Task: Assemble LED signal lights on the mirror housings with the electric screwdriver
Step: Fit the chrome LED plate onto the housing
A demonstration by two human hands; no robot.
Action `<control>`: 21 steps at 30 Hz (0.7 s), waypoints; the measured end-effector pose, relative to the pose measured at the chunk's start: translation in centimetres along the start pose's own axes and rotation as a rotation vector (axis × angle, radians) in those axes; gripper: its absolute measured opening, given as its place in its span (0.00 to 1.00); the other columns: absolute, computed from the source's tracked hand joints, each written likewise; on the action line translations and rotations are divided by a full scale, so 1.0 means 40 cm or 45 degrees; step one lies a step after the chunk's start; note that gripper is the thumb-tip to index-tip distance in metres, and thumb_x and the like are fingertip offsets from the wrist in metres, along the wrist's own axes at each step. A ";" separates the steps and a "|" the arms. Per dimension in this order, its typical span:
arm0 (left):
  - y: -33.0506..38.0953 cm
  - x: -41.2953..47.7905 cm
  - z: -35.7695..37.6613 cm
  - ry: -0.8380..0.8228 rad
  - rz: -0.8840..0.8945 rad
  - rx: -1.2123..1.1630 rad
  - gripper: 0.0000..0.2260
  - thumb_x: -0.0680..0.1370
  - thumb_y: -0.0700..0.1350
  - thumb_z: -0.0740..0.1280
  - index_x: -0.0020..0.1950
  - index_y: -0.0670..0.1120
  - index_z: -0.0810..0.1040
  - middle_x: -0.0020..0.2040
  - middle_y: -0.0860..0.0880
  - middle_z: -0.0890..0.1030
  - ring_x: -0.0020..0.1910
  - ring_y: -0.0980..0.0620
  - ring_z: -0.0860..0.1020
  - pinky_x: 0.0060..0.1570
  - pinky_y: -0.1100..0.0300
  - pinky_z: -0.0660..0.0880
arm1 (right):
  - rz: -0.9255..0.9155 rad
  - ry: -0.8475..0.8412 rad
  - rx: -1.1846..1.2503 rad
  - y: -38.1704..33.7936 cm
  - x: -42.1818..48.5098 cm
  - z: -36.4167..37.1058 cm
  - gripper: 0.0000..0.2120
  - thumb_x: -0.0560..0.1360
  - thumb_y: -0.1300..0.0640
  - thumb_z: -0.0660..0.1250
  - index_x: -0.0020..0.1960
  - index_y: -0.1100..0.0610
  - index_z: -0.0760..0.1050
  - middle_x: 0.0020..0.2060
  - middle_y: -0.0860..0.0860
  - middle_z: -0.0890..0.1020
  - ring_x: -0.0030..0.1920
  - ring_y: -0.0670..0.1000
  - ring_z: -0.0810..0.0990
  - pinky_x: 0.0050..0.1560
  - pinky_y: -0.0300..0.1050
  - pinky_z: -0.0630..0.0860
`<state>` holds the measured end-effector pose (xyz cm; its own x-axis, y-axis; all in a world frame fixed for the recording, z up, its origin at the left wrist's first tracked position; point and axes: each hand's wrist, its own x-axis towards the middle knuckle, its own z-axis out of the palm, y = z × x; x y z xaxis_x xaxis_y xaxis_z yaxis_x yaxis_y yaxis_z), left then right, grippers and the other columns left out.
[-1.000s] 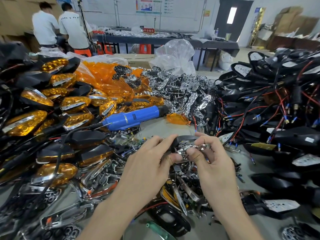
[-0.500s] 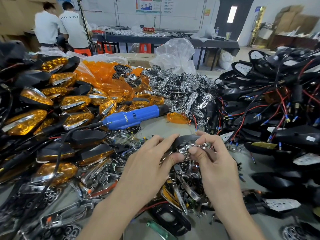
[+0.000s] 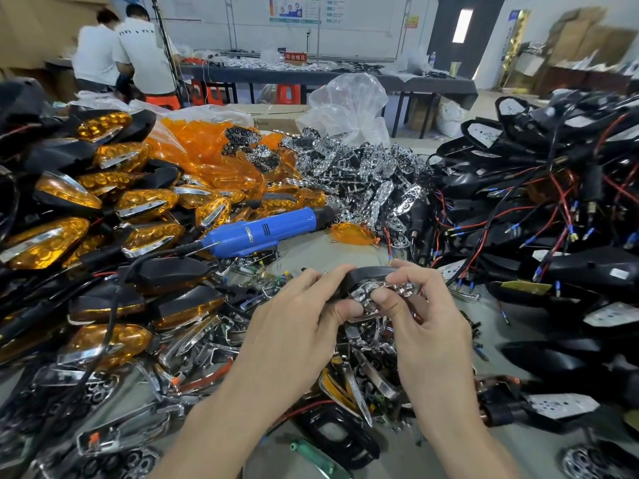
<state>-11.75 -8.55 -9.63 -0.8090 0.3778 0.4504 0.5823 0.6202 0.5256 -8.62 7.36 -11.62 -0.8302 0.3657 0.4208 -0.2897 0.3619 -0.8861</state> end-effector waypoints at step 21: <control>-0.011 0.003 0.011 -0.017 -0.119 -0.249 0.15 0.82 0.56 0.63 0.63 0.71 0.62 0.50 0.61 0.77 0.51 0.59 0.77 0.52 0.51 0.76 | -0.005 0.015 -0.029 -0.001 -0.002 -0.003 0.11 0.72 0.35 0.69 0.54 0.31 0.74 0.42 0.42 0.81 0.35 0.38 0.72 0.36 0.29 0.68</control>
<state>-12.14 -8.49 -10.14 -0.8604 0.3347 0.3843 0.5083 0.5083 0.6952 -8.49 7.43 -11.59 -0.8231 0.3746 0.4268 -0.2821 0.3826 -0.8798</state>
